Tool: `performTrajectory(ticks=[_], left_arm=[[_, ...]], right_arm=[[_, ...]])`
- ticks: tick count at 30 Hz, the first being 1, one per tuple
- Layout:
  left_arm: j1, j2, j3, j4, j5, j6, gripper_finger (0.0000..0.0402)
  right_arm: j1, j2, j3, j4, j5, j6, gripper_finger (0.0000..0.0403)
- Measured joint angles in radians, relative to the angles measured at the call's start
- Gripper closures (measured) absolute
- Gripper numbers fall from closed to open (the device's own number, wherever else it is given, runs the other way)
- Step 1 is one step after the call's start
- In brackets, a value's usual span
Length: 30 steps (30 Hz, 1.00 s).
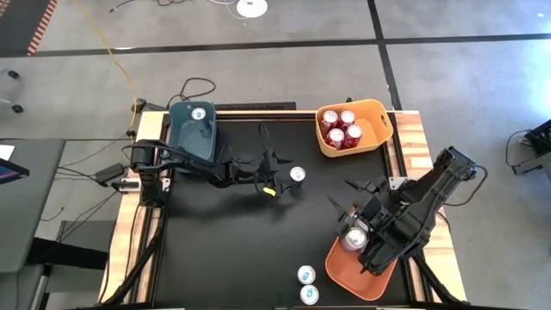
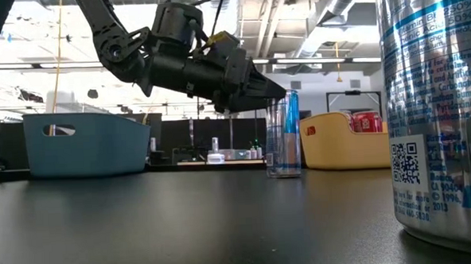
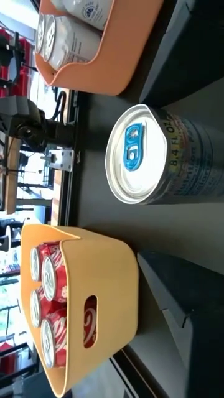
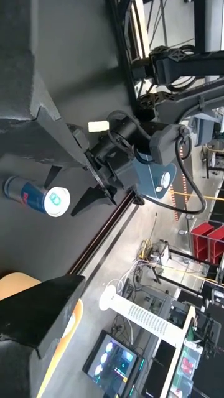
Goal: Sort soda cans
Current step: Put the top blue soda can into the blue bin
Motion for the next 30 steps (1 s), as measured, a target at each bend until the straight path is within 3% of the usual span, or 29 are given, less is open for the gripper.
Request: performTrajectory(ticks=[17,30], left_arm=[[0.020,0.000,0.000,0.015,0.077,0.025,0.0010],[0.029,-0.001,0.000,0.020,0.073,0.050,0.0010]], right_arm=[[-0.030,0.000,0.000,-0.001,0.000,-0.001,0.0088],[-0.034,0.000,0.000,0.000,-0.004,-0.001,0.0088]])
